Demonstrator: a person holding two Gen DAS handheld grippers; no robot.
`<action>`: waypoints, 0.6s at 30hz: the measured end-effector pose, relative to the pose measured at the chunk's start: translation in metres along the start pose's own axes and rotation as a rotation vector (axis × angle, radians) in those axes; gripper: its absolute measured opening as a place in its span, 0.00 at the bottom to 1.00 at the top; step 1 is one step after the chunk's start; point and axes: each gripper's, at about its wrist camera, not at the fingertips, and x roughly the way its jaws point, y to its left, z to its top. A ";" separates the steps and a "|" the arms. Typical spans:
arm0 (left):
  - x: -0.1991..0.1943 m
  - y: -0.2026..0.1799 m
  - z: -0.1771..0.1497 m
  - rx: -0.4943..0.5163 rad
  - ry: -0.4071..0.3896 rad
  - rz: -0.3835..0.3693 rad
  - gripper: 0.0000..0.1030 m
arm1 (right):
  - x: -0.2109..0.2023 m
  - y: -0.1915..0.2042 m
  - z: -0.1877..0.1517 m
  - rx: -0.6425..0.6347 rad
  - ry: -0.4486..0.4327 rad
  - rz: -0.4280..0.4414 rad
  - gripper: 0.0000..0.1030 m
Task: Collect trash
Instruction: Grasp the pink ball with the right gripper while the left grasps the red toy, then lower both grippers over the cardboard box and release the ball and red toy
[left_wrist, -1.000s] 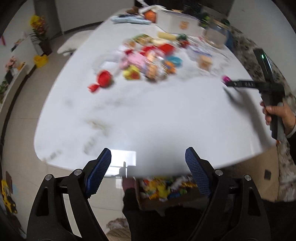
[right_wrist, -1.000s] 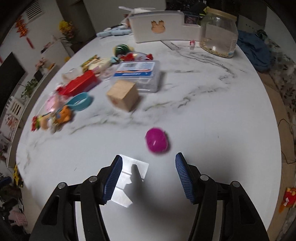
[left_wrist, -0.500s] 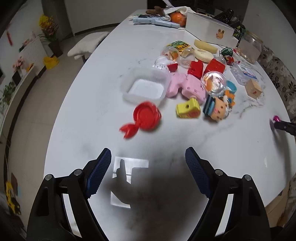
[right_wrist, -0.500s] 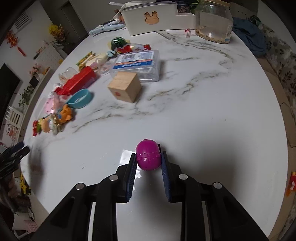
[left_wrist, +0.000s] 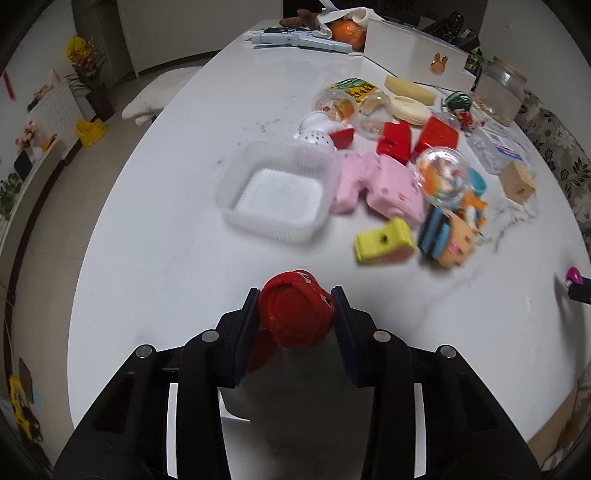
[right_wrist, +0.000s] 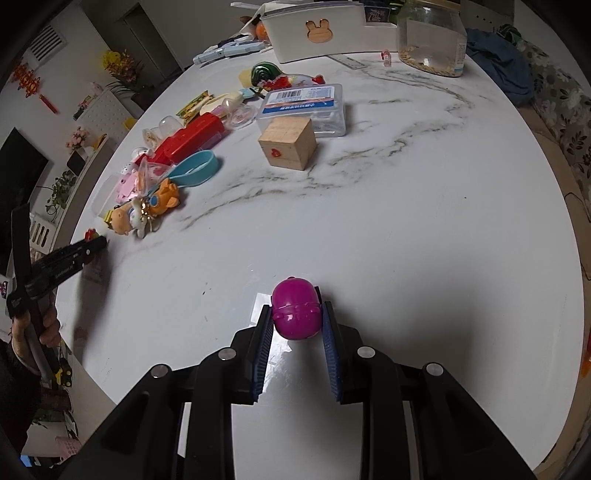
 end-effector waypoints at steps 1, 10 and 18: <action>-0.011 -0.002 -0.007 -0.017 -0.005 -0.014 0.37 | -0.003 0.001 -0.001 -0.007 -0.004 0.006 0.26; -0.116 -0.073 -0.069 0.090 -0.075 -0.159 0.37 | -0.055 0.031 -0.044 -0.161 0.015 0.140 0.26; -0.142 -0.140 -0.134 0.232 0.007 -0.229 0.37 | -0.084 0.054 -0.109 -0.332 0.104 0.226 0.26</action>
